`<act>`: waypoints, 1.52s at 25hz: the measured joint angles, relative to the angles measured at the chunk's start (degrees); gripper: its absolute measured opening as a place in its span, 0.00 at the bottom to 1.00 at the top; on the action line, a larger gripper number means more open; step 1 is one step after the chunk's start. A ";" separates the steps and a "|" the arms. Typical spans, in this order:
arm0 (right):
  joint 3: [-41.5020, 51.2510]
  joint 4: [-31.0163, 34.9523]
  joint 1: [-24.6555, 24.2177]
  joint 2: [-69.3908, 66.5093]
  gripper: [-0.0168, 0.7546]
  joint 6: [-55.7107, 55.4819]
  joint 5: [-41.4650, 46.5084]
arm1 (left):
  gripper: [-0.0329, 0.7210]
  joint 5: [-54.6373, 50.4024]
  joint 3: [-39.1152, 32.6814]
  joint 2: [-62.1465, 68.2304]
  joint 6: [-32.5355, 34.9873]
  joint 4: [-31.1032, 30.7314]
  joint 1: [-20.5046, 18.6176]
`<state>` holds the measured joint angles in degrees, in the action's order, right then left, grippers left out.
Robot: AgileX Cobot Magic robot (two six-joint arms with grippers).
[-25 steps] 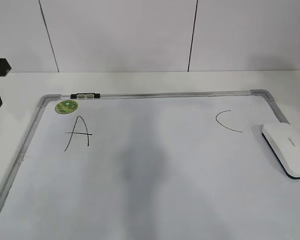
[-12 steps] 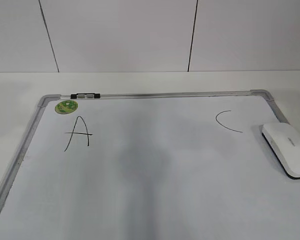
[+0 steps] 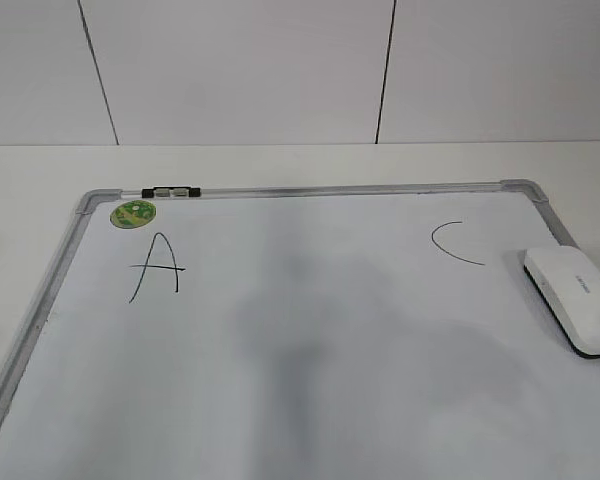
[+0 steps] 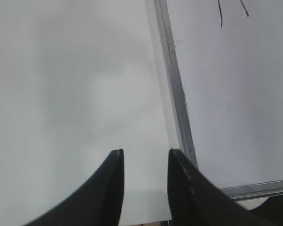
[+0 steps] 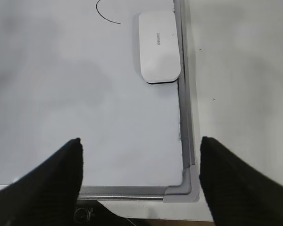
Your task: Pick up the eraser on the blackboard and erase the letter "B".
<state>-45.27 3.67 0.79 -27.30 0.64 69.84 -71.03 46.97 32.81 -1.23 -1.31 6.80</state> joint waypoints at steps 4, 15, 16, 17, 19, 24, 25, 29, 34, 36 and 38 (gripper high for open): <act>4.40 0.00 0.00 5.62 0.78 1.59 -0.29 | 0.36 -0.36 -2.22 -10.72 0.00 0.00 0.00; 14.69 0.00 0.00 20.06 0.78 2.41 -5.47 | 0.36 -0.81 -3.56 -29.77 0.00 0.00 0.00; 15.09 0.05 0.00 20.89 0.78 2.50 -5.58 | 0.36 -0.92 -4.30 -30.85 0.00 0.00 0.00; 15.44 0.05 0.00 21.84 0.78 2.50 -5.58 | 0.36 -1.16 -5.45 -31.74 0.00 0.00 0.00; 15.54 0.25 0.00 24.15 0.78 2.50 -6.04 | 0.36 -1.56 -7.73 -32.05 0.00 0.21 0.09; 15.54 0.28 0.00 27.30 0.78 2.54 -6.55 | 0.36 -1.56 -13.69 -32.14 0.00 1.31 0.09; 15.54 0.28 0.00 27.62 0.78 2.63 -6.42 | 0.36 -1.27 -14.22 -32.14 0.00 1.78 0.09; 16.54 0.28 0.00 28.30 0.78 2.76 -4.96 | 0.36 3.02 -15.27 -32.14 0.00 1.91 0.09; 16.85 -1.04 0.00 28.30 0.78 2.66 -4.28 | 0.36 6.92 -16.93 -32.14 0.00 1.31 0.09; 16.85 -1.19 0.00 28.30 0.78 2.66 -4.28 | 0.36 7.07 -16.93 -32.14 0.00 1.31 0.09; 16.85 -1.54 0.00 28.30 0.78 2.66 -4.28 | 0.36 7.07 -16.93 -32.14 0.00 1.31 0.09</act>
<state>-28.42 2.13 0.79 1.00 3.30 65.56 -63.95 30.04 0.67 -1.23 0.00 6.89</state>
